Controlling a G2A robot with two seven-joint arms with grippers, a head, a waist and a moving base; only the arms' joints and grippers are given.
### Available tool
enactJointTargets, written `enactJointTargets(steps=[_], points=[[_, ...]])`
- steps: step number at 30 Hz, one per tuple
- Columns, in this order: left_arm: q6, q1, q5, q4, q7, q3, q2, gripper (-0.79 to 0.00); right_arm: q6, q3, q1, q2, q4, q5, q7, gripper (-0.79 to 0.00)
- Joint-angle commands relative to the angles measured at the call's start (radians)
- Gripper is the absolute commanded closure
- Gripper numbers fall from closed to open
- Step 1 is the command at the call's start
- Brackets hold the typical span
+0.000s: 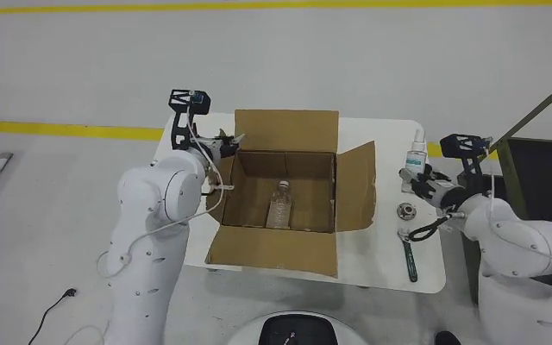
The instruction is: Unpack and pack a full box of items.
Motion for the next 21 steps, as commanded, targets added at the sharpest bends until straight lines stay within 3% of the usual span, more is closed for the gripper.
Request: enactJointTargets(steps=[1,8,19,21], points=[[0.005,0.002,0.012,-0.004,0.001,-0.008,0.002,-0.785,0.000,-0.022,0.027,0.000,-0.010,0.028,-0.001,0.000],[0.005,0.002,0.012,-0.004,0.001,-0.008,0.002,-0.785,-0.028,-0.172,0.080,0.000,-0.009,0.041,-0.033,0.000],[0.005,0.002,0.012,-0.004,0.001,-0.008,0.002,-0.785,-0.033,-0.182,0.063,-0.001,-0.004,0.060,-0.063,0.000],[0.001,0.016,0.015,-0.006,0.028,-0.014,0.003,-0.785,0.017,-0.205,0.052,-0.007,0.019,0.121,-0.102,0.000]])
